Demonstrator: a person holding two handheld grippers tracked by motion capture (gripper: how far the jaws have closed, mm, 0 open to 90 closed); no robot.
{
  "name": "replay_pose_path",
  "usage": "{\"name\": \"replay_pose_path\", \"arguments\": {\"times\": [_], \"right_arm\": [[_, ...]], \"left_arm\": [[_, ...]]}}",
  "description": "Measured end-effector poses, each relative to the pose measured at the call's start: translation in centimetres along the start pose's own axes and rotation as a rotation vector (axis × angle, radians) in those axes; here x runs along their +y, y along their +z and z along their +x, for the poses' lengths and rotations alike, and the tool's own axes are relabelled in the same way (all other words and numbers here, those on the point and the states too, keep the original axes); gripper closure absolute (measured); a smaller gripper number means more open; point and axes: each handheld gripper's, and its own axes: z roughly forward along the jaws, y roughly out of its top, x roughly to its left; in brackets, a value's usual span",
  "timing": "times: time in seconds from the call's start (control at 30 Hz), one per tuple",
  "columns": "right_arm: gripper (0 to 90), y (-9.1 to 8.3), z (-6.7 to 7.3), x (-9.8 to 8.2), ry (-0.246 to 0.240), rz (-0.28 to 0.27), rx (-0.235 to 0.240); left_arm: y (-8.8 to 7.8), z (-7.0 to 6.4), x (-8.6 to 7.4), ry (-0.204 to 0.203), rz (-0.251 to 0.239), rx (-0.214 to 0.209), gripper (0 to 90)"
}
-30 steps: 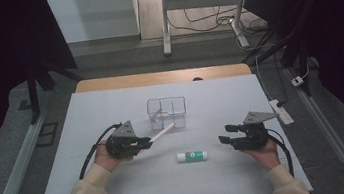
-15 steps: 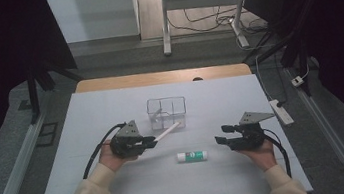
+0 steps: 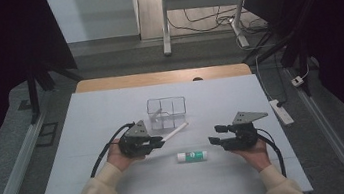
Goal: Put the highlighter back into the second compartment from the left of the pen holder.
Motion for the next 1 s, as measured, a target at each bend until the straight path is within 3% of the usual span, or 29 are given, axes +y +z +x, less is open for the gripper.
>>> {"name": "replay_pose_path", "arguments": {"times": [1.0], "right_arm": [[42.4,2.6,1.3,1.9,-0.008,-0.042,0.020]], "left_arm": [[1.7,-0.8,1.1,0.012,-0.006,-0.003,78.9]]}}
